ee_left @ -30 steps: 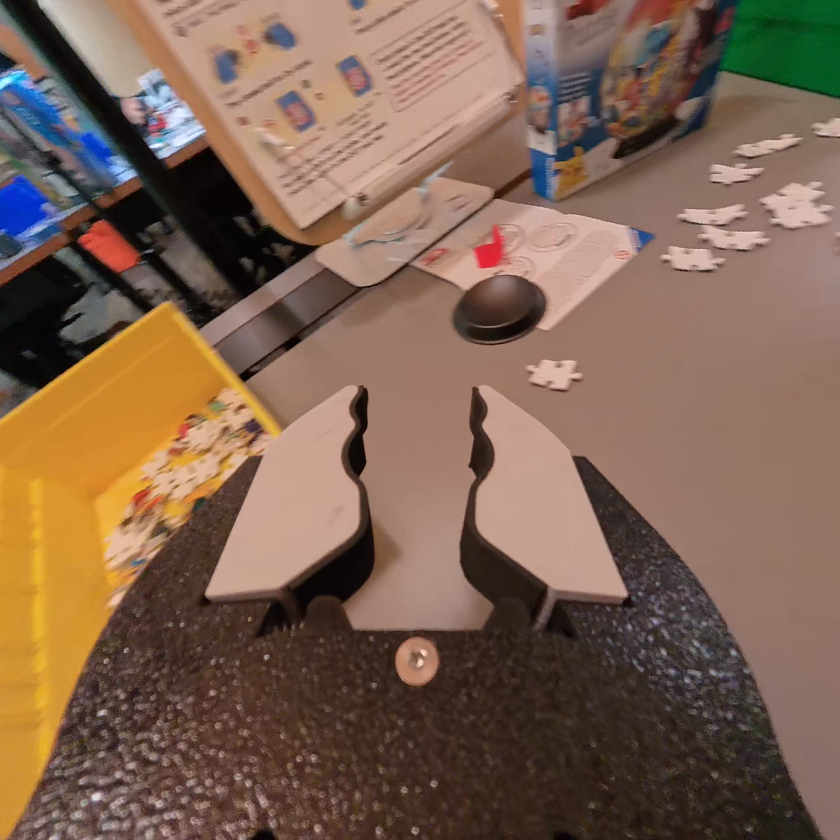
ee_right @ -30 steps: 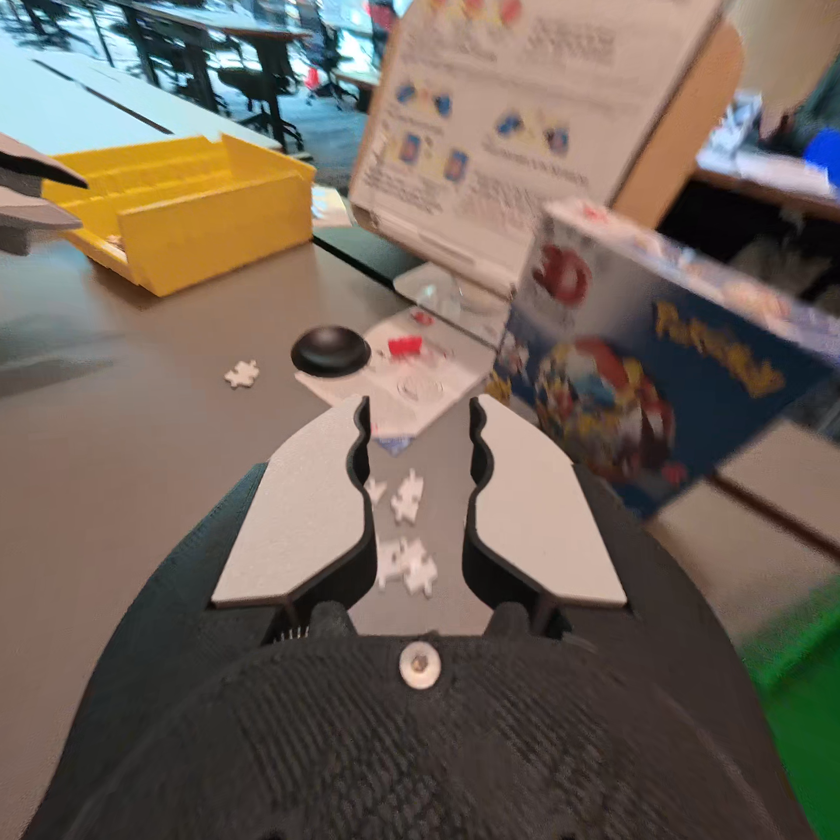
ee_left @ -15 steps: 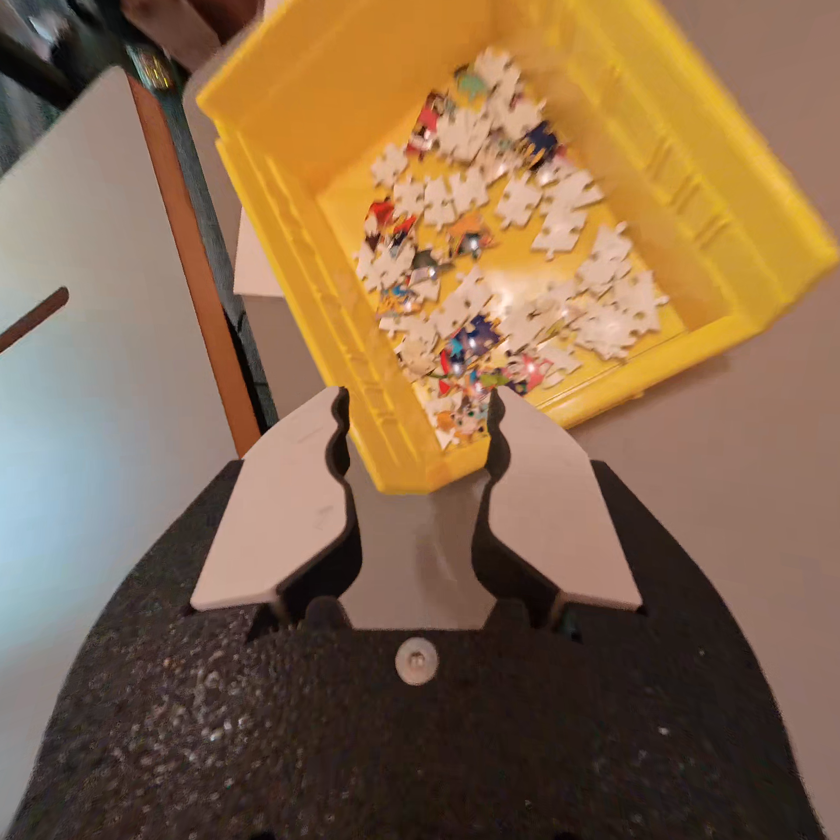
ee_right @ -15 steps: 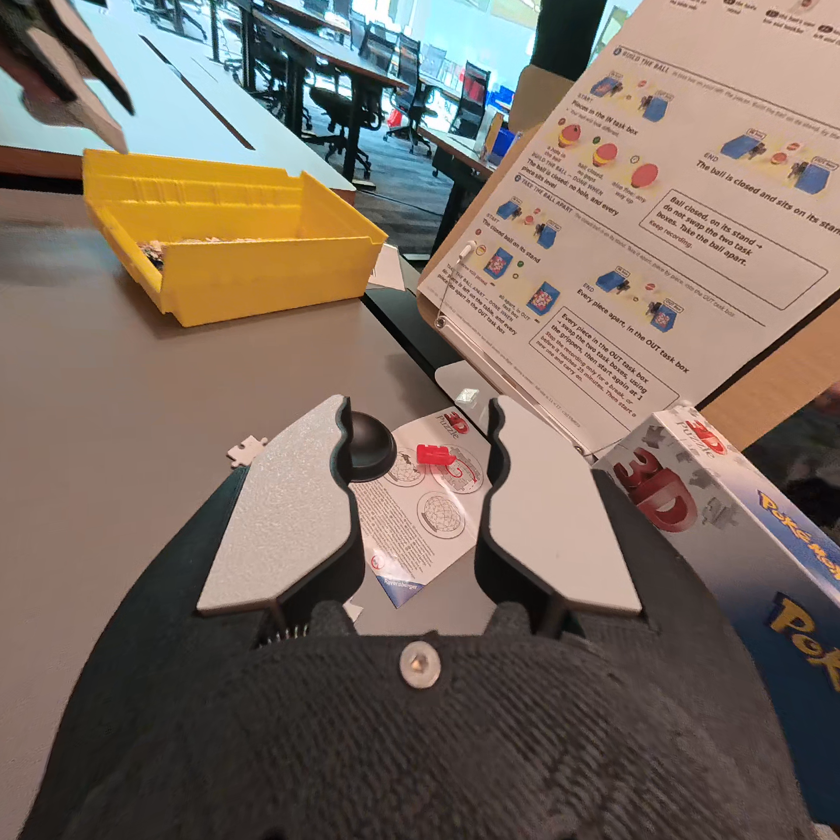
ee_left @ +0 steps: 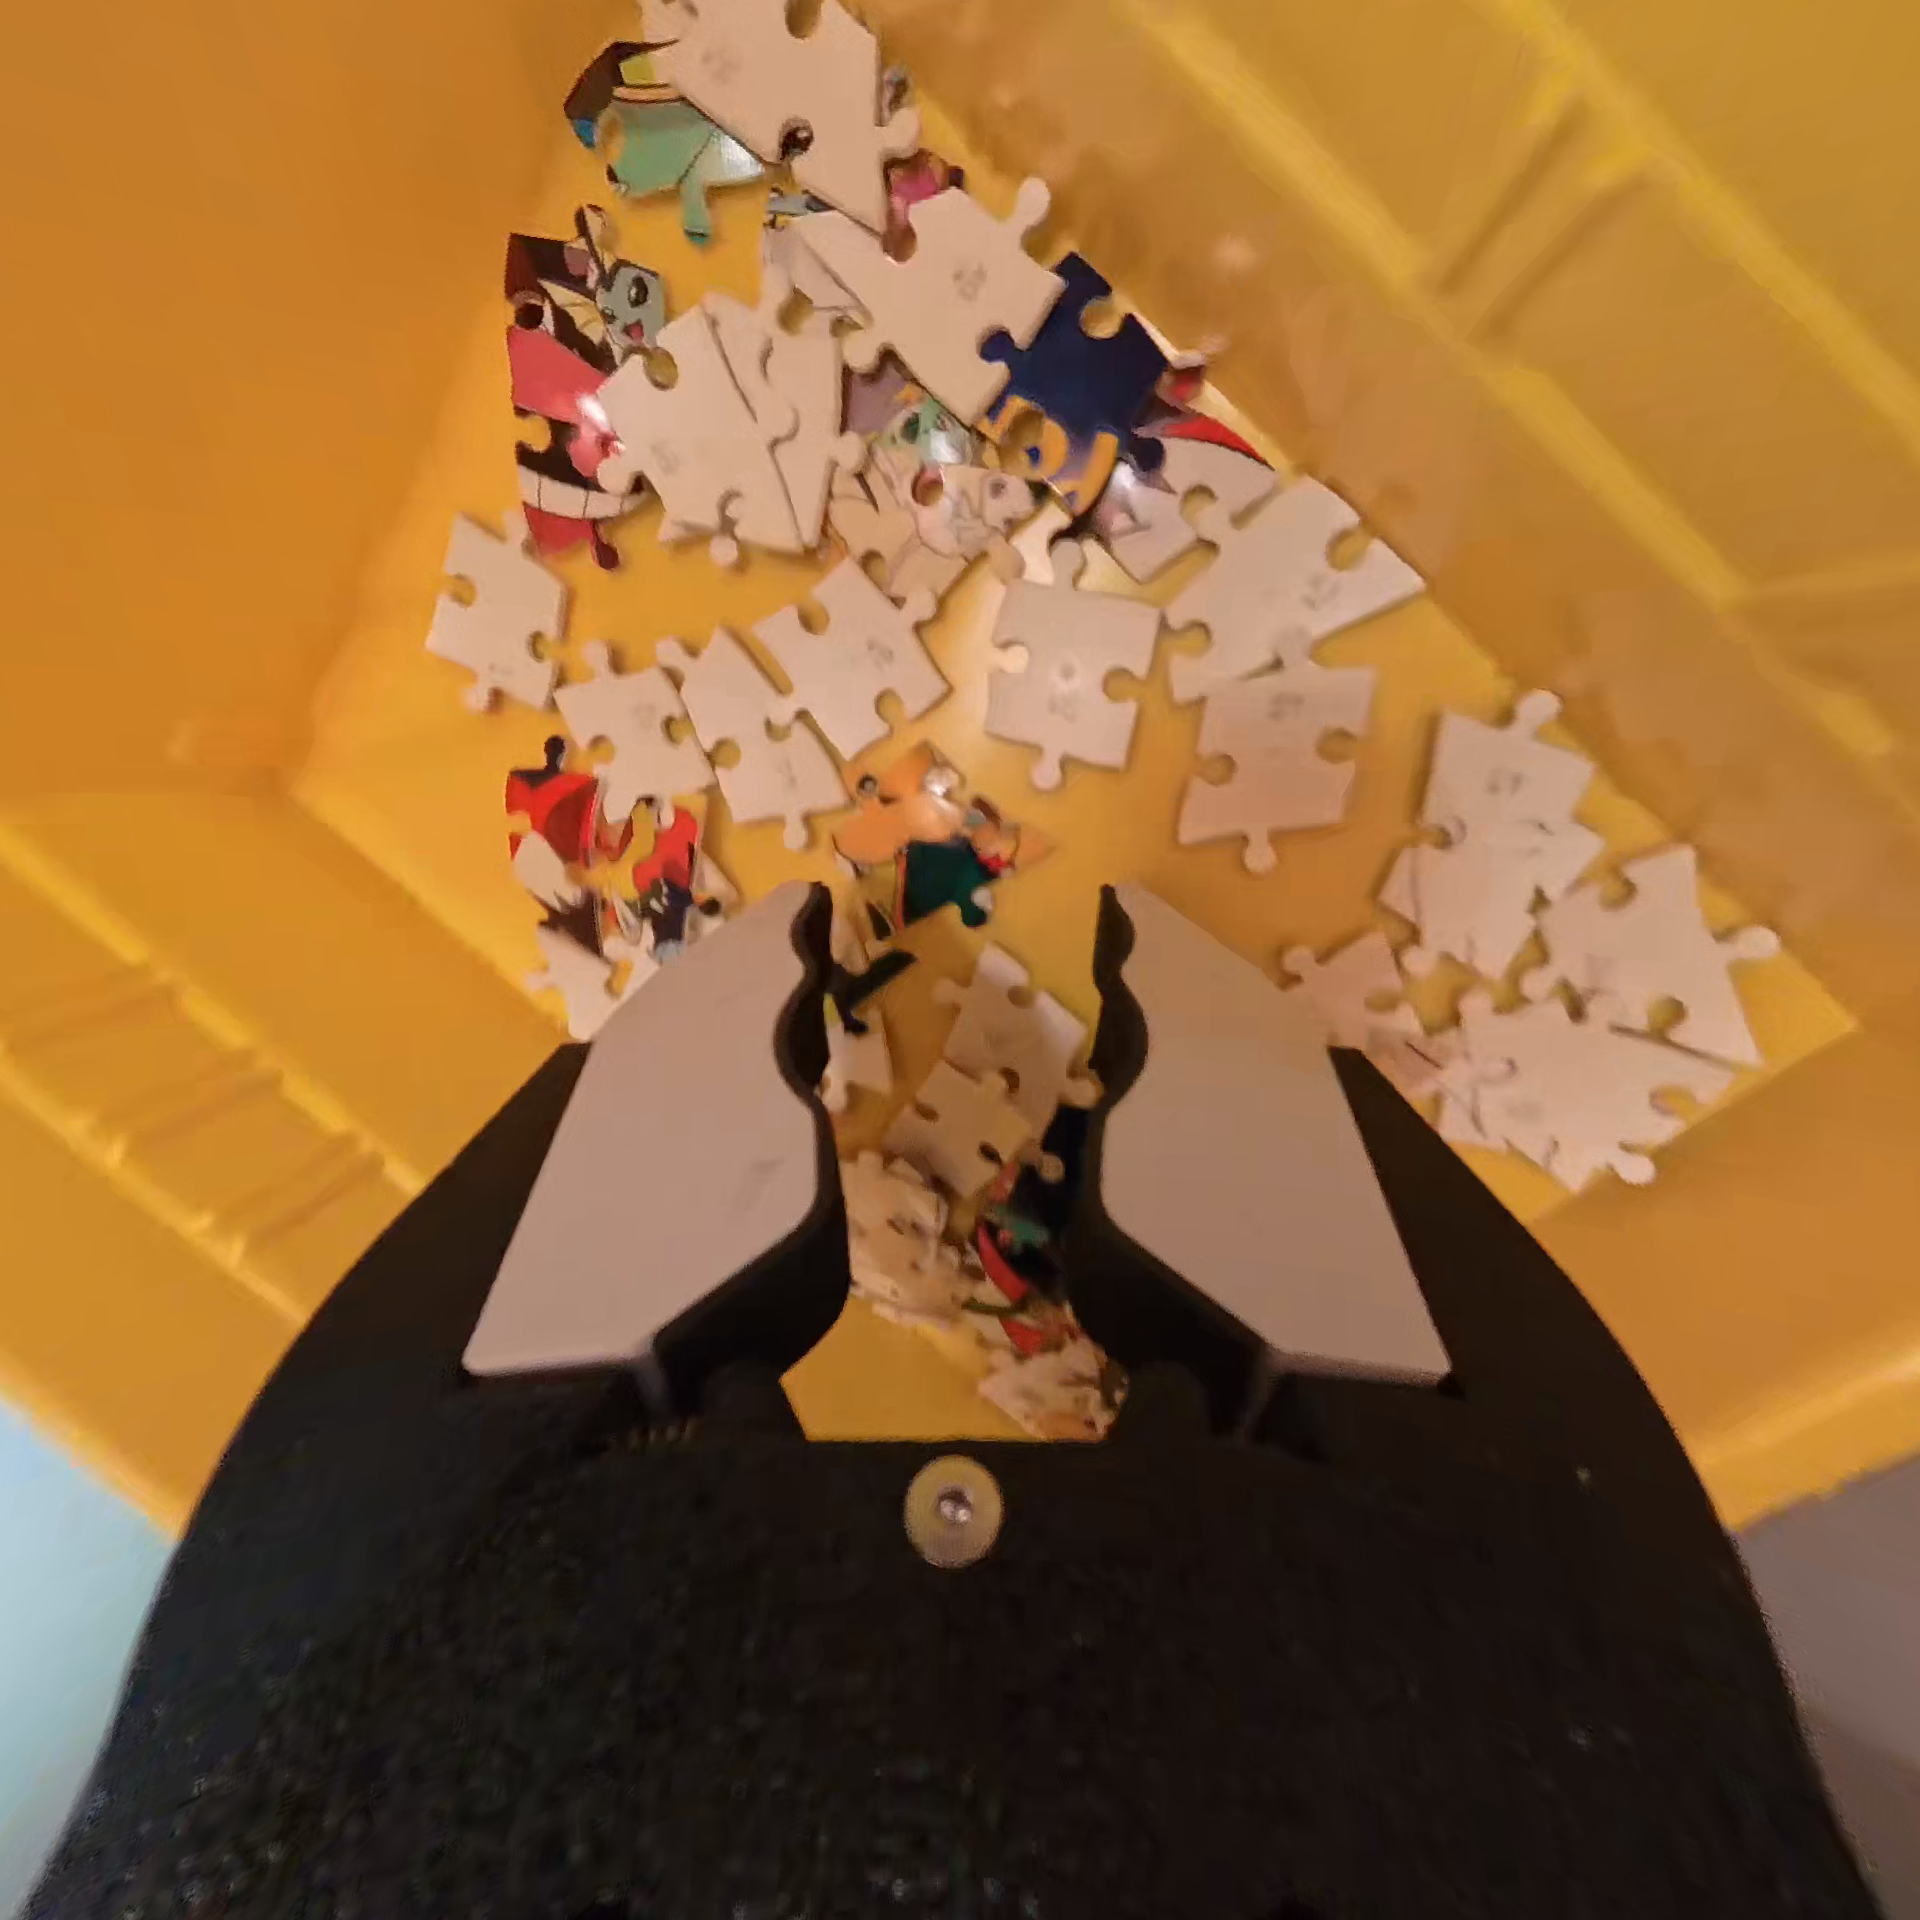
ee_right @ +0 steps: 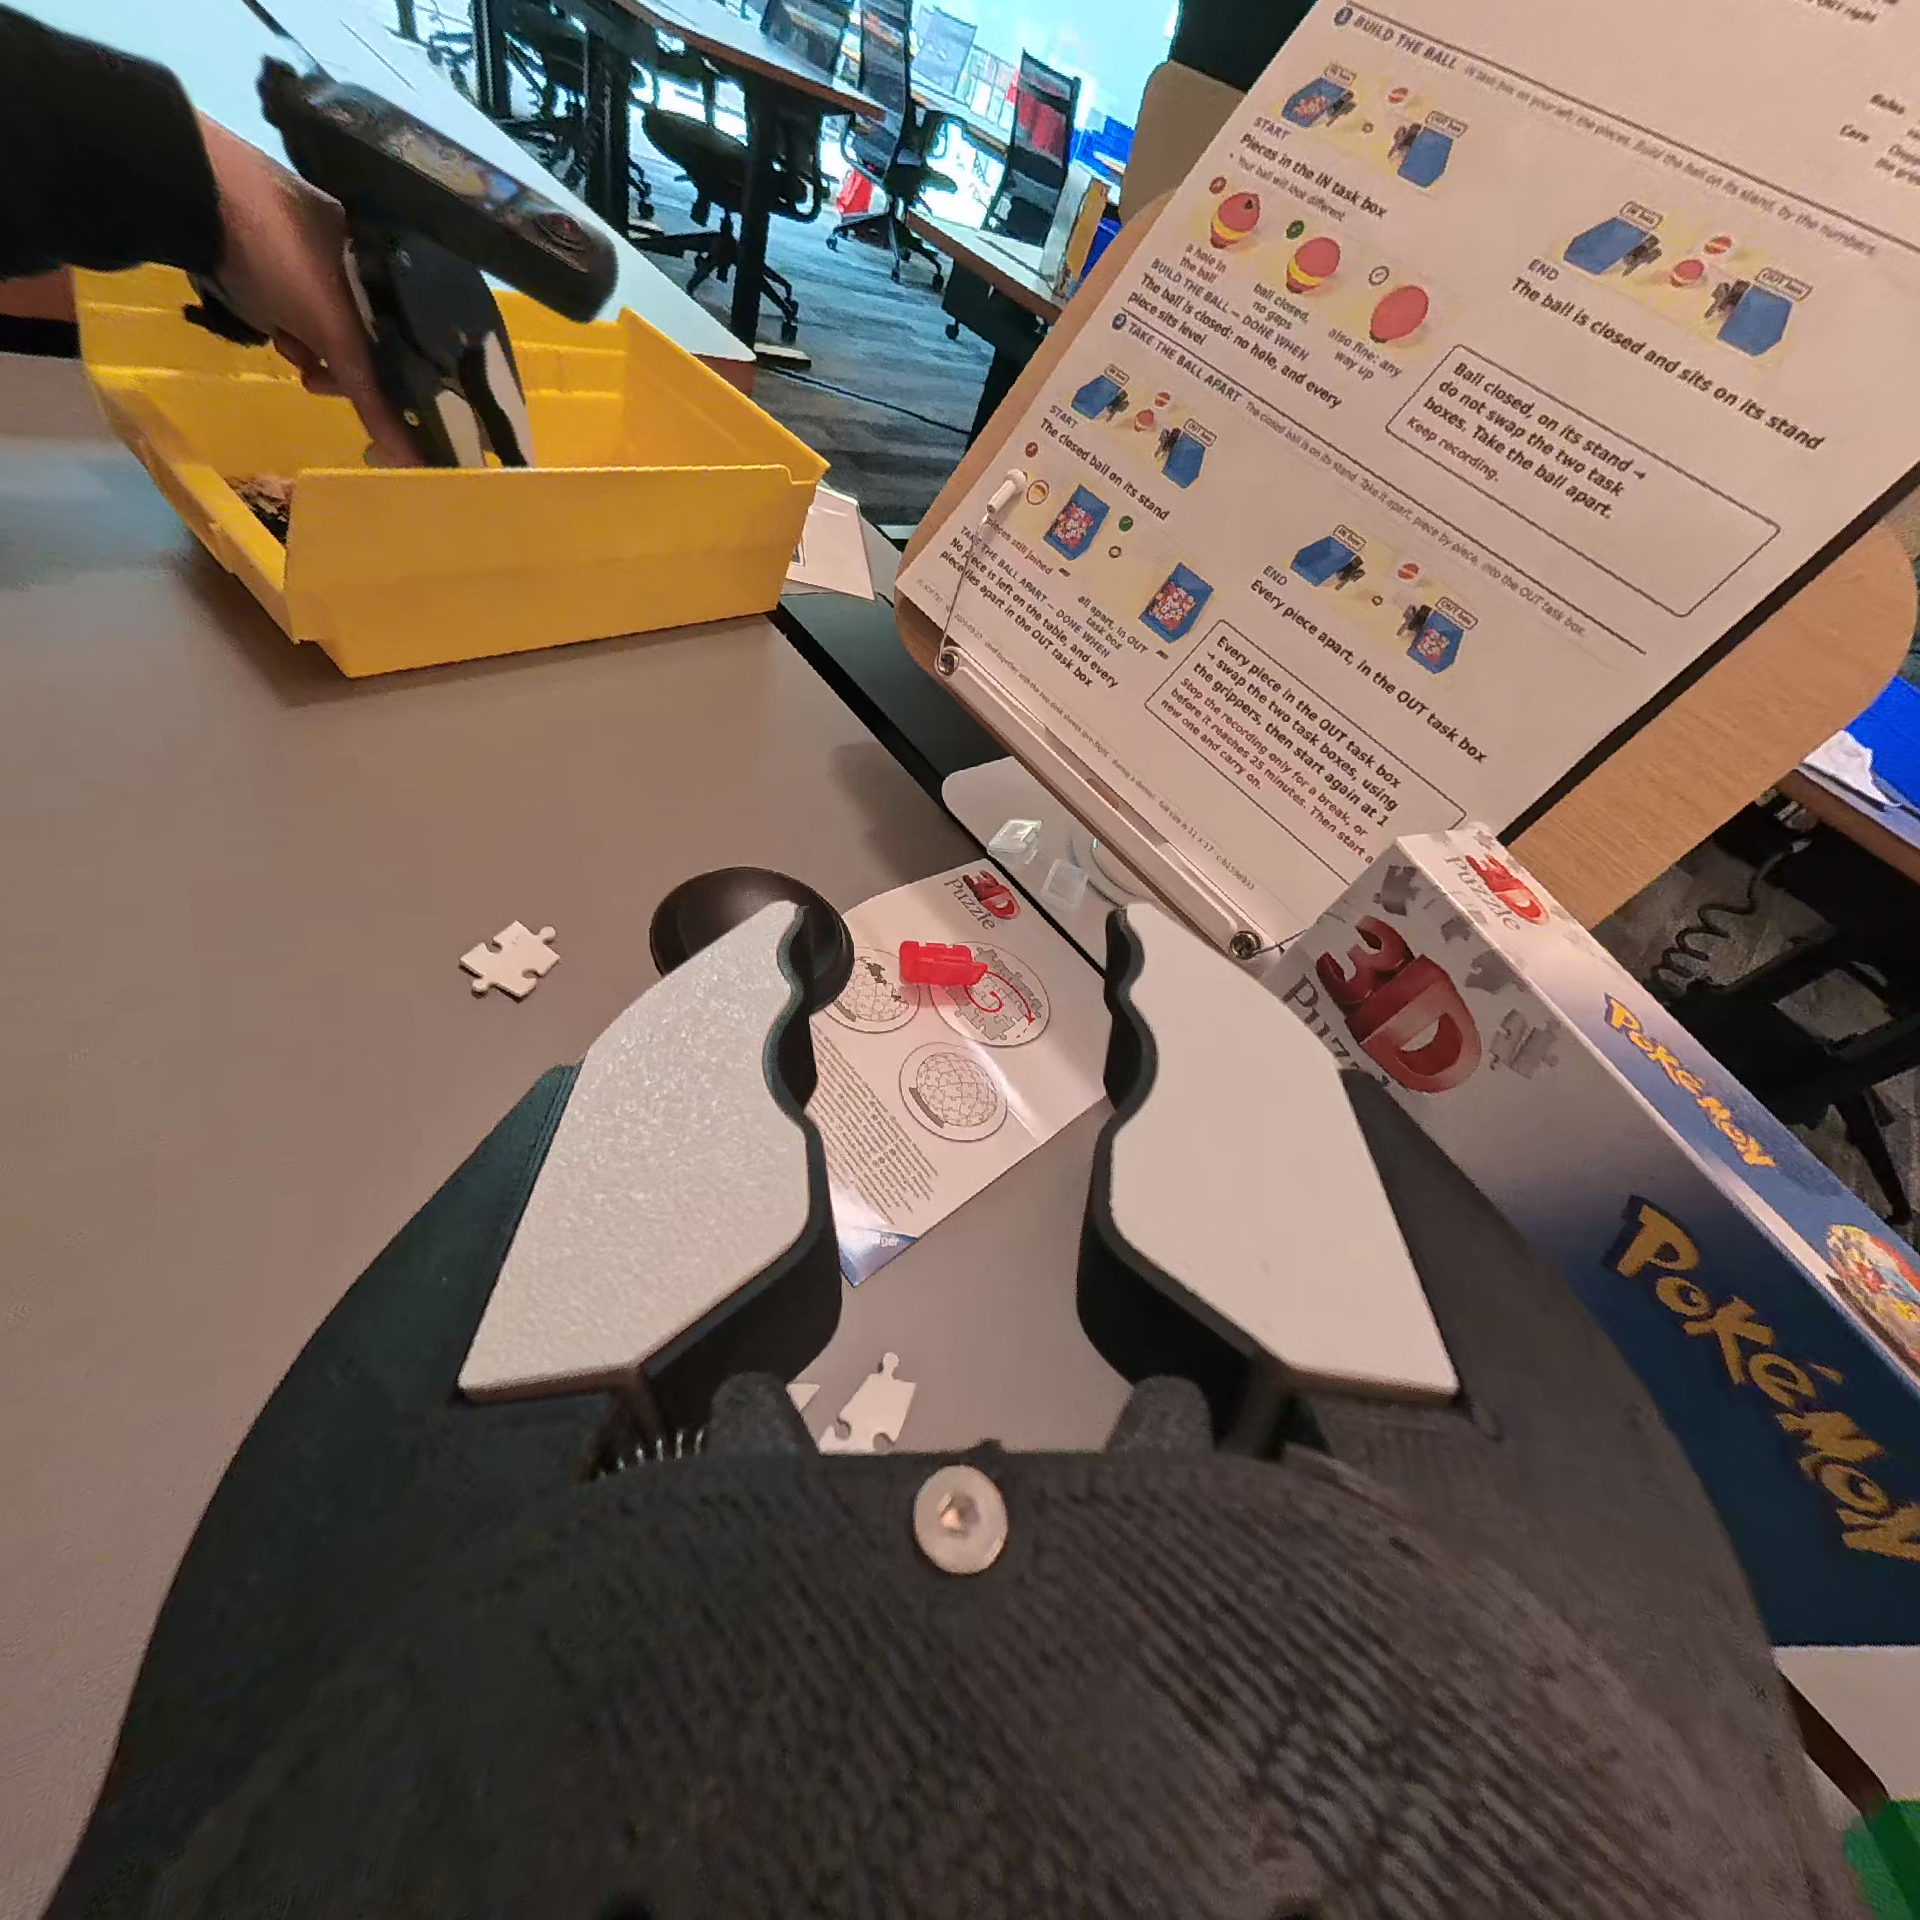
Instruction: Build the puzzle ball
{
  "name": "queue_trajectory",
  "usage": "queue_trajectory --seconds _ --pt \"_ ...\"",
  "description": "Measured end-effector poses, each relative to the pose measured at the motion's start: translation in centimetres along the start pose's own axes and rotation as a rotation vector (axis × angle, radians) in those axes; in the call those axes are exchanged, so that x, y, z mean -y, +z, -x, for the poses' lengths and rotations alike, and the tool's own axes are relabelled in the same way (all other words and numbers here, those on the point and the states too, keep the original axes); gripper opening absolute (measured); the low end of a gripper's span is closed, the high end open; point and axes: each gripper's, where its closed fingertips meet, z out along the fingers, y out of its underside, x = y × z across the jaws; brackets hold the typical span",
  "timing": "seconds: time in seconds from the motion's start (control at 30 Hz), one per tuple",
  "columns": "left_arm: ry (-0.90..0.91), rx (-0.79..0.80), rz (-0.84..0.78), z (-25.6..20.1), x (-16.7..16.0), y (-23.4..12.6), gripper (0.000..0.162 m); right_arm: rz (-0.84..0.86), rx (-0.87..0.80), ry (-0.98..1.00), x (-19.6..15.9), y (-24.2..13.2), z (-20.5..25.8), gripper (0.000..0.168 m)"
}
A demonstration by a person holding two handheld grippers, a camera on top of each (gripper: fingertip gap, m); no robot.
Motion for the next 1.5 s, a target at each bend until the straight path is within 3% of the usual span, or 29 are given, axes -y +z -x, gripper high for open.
queue_trajectory --seconds 0.07,0.2,0.23,0.43,0.53,0.63,0.7,0.83,0.9,1.0,1.07,1.13,1.33,1.5 --pt "-0.045 -0.057 0.040 -0.2 -0.2 0.8 0.037 0.004 0.001 -0.003 -0.2 -0.1 -0.1 0.054" --pt "-0.112 -0.064 0.070 0.2 -0.2 1.0 0.032 0.008 0.000 0.010 -0.6 0.0 -0.3 0.054" --pt "-0.081 -0.040 0.076 0.3 -0.4 1.0 0.021 0.011 0.001 0.013 -0.7 0.0 -0.4 0.054" --pt "-0.068 0.014 0.007 0.1 -0.5 0.5 0.019 0.007 0.016 0.008 -0.6 0.1 0.0 0.054" --pt "-0.085 0.054 -0.110 0.2 0.0 -1.7 0.019 0.006 0.024 -0.007 -0.3 0.2 0.3 0.054" --pt "-0.123 0.050 -0.286 -0.5 1.3 -6.3 0.019 -0.005 0.032 -0.008 0.1 0.4 0.8 0.053" --pt "-0.147 -0.061 -0.502 -2.9 3.4 -10.8 0.019 -0.034 0.056 -0.009 1.1 0.8 1.6 0.052" --pt "-0.087 -0.558 -1.073 -12.6 8.0 -22.3 0.019 -0.201 0.249 0.087 5.5 1.7 6.4 0.049" --pt "-0.021 -0.820 -1.312 -17.4 8.4 -27.3 0.019 -0.320 0.404 0.195 8.4 2.0 9.8 0.048" --pt "0.022 -1.156 -1.532 -22.6 8.1 -31.5 0.019 -0.447 0.606 0.337 11.8 1.7 14.1 0.047" --pt "0.014 -1.356 -1.591 -24.8 8.1 -32.6 0.019 -0.485 0.699 0.417 13.2 1.4 16.0 0.045" --pt "0.023 -1.459 -1.608 -26.6 8.4 -32.5 0.019 -0.498 0.739 0.466 13.9 1.2 16.9 0.041" --pt "0.056 -1.613 -1.586 -30.0 9.0 -31.8 0.019 -0.529 0.755 0.522 14.2 1.0 16.7 0.036" --pt "0.065 -1.638 -1.530 -31.5 9.2 -30.7 0.019 -0.544 0.808 0.500 14.3 0.4 17.1 0.023"
